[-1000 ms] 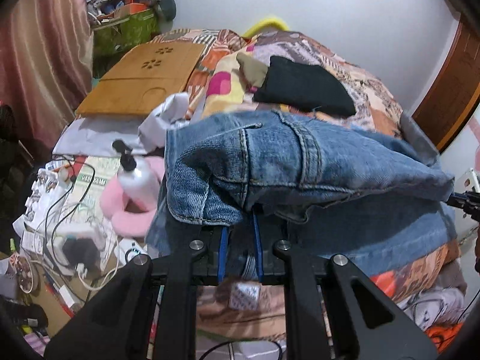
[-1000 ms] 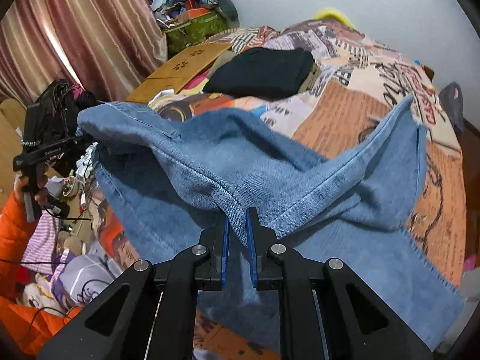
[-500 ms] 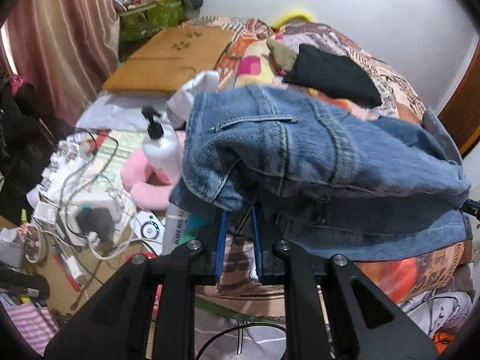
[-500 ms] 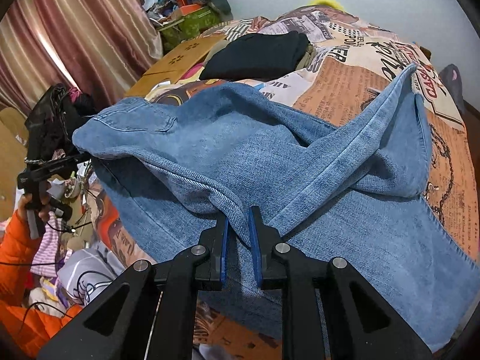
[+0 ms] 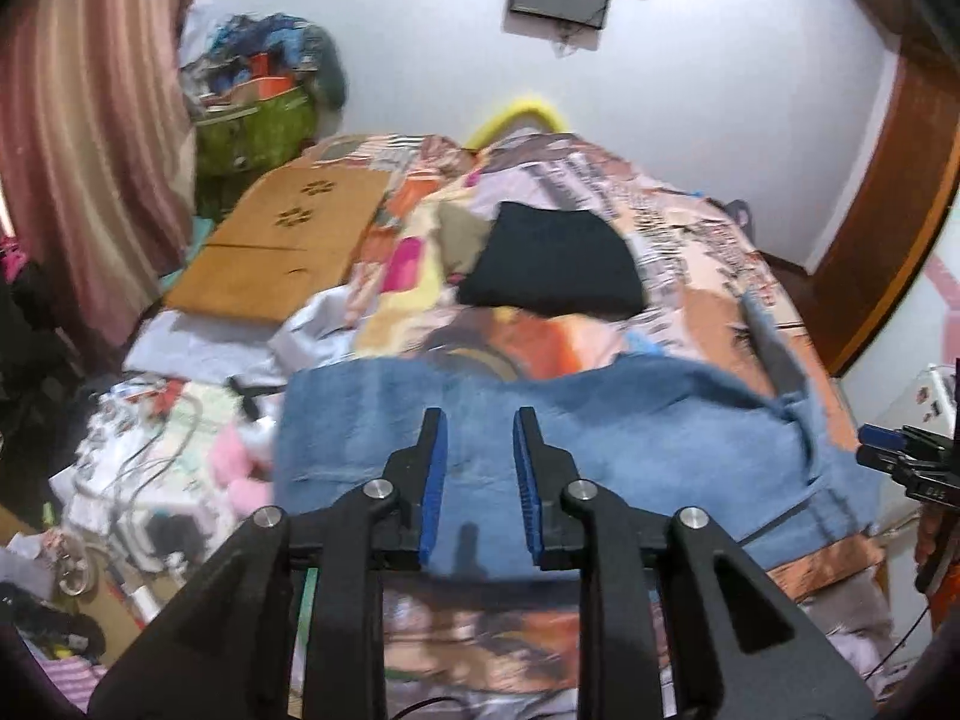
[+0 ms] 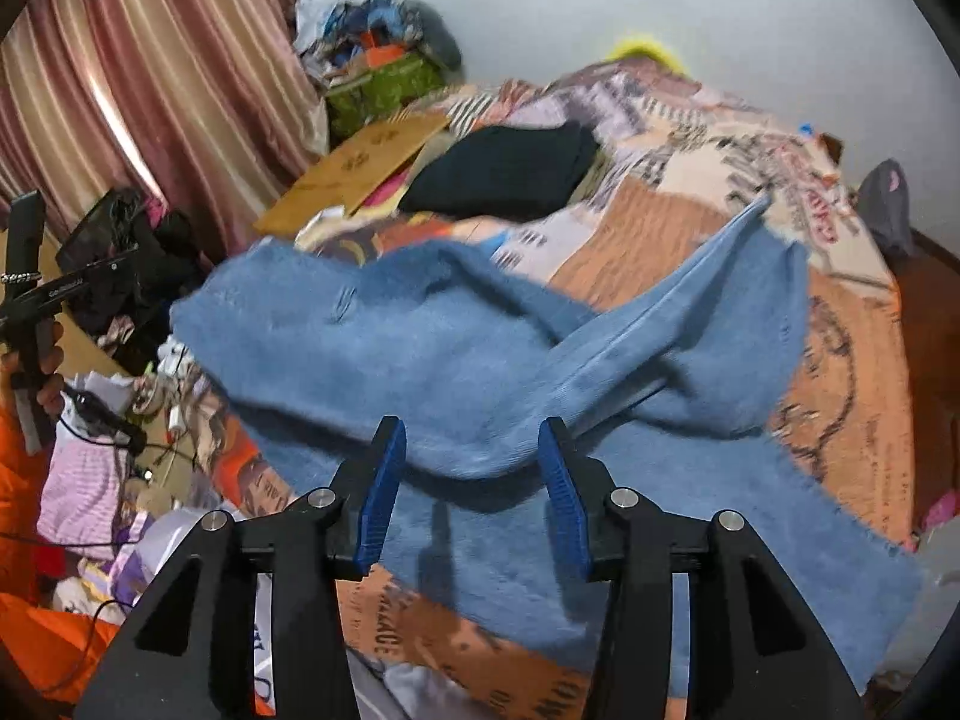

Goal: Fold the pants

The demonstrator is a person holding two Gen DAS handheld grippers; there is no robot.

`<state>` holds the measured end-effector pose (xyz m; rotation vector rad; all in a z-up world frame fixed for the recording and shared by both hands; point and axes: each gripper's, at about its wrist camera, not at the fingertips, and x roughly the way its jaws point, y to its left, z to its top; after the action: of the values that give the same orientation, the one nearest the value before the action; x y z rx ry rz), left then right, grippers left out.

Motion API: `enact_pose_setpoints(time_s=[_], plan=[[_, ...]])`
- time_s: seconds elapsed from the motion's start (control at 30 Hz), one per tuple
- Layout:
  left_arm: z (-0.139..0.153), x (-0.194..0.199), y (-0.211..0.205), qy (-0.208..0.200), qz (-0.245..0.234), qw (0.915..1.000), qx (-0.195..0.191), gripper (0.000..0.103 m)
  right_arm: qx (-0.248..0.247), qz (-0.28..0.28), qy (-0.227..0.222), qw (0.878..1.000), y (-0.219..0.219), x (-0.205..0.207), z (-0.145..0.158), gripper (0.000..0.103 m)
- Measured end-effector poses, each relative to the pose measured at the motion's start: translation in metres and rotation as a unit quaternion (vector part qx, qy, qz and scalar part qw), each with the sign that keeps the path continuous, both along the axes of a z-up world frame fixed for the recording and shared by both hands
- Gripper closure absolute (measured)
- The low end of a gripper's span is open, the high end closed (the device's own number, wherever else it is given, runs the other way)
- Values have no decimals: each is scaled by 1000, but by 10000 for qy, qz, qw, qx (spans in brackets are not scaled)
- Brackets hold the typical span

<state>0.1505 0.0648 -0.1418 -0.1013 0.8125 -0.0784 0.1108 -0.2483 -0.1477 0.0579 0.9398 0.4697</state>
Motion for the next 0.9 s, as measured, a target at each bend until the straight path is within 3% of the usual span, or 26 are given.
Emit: enact_pose_setpoints(time_s=[0.37, 0.47, 0.7, 0.9], plan=[[-26, 77, -100, 290, -526, 9982, 93, 77, -436, -727, -314, 9959, -59, 56, 16, 56], [-41, 99, -121, 429, -582, 9973, 147, 77, -393, -880, -303, 9949, -72, 81, 12, 50], [-70, 141, -160, 607, -777, 9945, 368, 77, -410, -1019, -65, 9939, -79, 144, -19, 50], [-94, 165, -181, 795, -923, 9918, 379, 57, -536, -1077, 256, 9924, -73, 186, -54, 50]])
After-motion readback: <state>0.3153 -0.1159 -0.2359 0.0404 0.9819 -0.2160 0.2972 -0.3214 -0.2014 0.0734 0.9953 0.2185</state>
